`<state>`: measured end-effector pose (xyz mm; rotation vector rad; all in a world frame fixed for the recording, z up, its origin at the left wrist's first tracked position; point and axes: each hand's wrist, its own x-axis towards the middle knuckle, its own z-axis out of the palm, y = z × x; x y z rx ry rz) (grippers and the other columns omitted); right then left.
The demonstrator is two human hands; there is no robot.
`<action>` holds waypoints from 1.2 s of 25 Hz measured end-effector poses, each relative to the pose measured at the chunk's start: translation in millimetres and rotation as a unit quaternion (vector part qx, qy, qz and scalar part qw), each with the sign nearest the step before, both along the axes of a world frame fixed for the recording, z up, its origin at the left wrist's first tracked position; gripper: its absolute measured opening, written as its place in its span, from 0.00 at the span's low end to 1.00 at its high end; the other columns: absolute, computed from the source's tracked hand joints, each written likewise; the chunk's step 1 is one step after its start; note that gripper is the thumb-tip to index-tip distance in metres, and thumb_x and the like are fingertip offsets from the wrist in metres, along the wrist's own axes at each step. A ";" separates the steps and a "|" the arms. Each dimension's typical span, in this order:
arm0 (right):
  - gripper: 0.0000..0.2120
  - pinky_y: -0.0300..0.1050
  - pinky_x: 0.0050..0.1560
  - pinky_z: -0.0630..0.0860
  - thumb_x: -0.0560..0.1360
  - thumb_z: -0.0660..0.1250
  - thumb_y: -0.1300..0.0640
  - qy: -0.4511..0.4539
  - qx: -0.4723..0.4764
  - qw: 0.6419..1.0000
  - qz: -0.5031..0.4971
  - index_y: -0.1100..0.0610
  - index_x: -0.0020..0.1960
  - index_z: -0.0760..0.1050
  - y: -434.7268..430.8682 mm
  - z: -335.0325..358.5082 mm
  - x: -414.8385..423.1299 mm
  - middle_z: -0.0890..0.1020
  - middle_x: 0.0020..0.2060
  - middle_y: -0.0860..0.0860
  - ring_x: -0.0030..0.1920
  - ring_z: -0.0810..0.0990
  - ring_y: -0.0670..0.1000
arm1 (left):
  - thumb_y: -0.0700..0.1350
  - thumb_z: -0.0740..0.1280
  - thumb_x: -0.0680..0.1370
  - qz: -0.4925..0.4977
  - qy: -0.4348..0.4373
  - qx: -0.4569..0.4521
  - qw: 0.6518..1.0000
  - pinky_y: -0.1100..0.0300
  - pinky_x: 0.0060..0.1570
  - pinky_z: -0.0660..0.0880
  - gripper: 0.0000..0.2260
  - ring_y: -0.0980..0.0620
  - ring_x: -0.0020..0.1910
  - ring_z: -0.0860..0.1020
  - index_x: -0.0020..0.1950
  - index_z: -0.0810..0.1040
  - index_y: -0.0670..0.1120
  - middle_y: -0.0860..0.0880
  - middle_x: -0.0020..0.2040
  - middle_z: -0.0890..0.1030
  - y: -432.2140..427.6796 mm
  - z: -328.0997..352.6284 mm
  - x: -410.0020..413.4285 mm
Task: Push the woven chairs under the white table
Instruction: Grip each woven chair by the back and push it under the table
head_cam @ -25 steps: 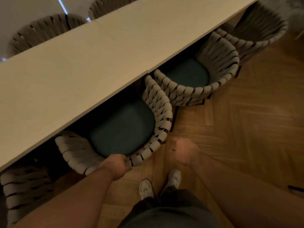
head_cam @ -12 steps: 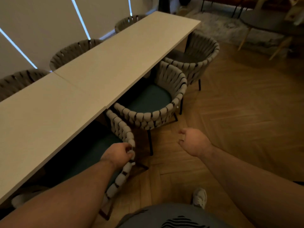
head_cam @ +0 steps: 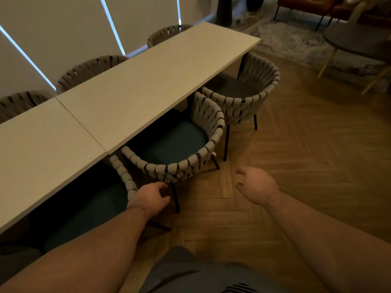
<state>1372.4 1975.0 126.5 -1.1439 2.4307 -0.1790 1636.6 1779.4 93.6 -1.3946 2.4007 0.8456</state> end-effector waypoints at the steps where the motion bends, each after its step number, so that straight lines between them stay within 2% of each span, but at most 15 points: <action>1: 0.24 0.46 0.62 0.75 0.80 0.68 0.50 -0.002 -0.002 1.000 0.008 0.49 0.75 0.72 -9.2 -2.8 -3.8 0.79 0.66 0.51 0.66 0.77 0.53 | 0.53 0.70 0.80 0.006 0.000 0.000 1.000 0.62 0.53 0.77 0.23 0.55 0.62 0.77 0.75 0.71 0.56 0.53 0.70 0.77 -5.3 -0.9 -4.8; 8: 0.22 0.43 0.61 0.75 0.80 0.68 0.52 -0.029 0.009 0.997 0.070 0.48 0.74 0.72 -91.1 -28.0 -28.3 0.78 0.65 0.49 0.64 0.78 0.51 | 0.52 0.72 0.79 0.025 -0.012 0.027 0.999 0.56 0.63 0.76 0.28 0.52 0.68 0.75 0.78 0.68 0.56 0.52 0.72 0.74 -65.8 -22.7 -32.3; 12: 0.18 0.45 0.59 0.76 0.81 0.65 0.53 -0.019 0.032 0.994 0.106 0.50 0.70 0.74 -144.8 -33.1 -54.0 0.80 0.62 0.51 0.60 0.78 0.52 | 0.54 0.73 0.77 0.008 -0.034 0.050 0.998 0.57 0.63 0.77 0.31 0.53 0.66 0.76 0.78 0.67 0.58 0.52 0.73 0.74 -115.0 -32.7 -51.4; 15: 0.22 0.47 0.63 0.74 0.80 0.66 0.51 -0.024 0.044 0.993 0.110 0.49 0.73 0.71 -176.3 -37.7 -71.4 0.78 0.66 0.51 0.65 0.77 0.53 | 0.55 0.73 0.76 -0.014 -0.065 0.070 0.995 0.56 0.62 0.77 0.31 0.53 0.65 0.77 0.78 0.66 0.59 0.52 0.73 0.75 -144.4 -32.6 -64.9; 20: 0.23 0.49 0.64 0.75 0.80 0.65 0.49 -0.026 0.102 0.983 0.152 0.50 0.74 0.70 -214.7 -61.6 -105.0 0.76 0.67 0.51 0.66 0.76 0.53 | 0.54 0.72 0.77 -0.010 -0.085 0.104 0.991 0.56 0.63 0.76 0.32 0.51 0.66 0.76 0.80 0.64 0.57 0.50 0.73 0.74 -163.9 -41.6 -87.1; 23: 0.27 0.49 0.67 0.74 0.79 0.66 0.49 -0.043 0.138 0.968 0.204 0.50 0.77 0.68 -231.3 -83.0 -132.6 0.74 0.71 0.51 0.69 0.74 0.53 | 0.55 0.73 0.76 0.021 -0.096 0.127 0.987 0.52 0.67 0.74 0.33 0.48 0.68 0.75 0.79 0.65 0.58 0.49 0.72 0.74 -157.9 -53.0 -99.6; 27: 0.30 0.47 0.71 0.71 0.80 0.66 0.48 -0.038 0.187 0.931 0.310 0.49 0.80 0.64 -256.7 -102.9 -175.9 0.70 0.75 0.51 0.73 0.70 0.54 | 0.55 0.74 0.75 0.095 -0.100 0.157 0.978 0.53 0.68 0.73 0.36 0.48 0.70 0.74 0.80 0.63 0.58 0.50 0.74 0.74 -143.7 -63.5 -119.4; 30: 0.34 0.50 0.72 0.70 0.79 0.66 0.46 -0.016 0.214 0.902 0.374 0.50 0.82 0.60 -277.7 -116.1 -206.6 0.68 0.76 0.53 0.74 0.68 0.55 | 0.57 0.75 0.75 0.125 -0.131 0.178 0.967 0.51 0.72 0.69 0.40 0.46 0.76 0.67 0.82 0.60 0.56 0.49 0.79 0.67 -132.5 -73.6 -140.8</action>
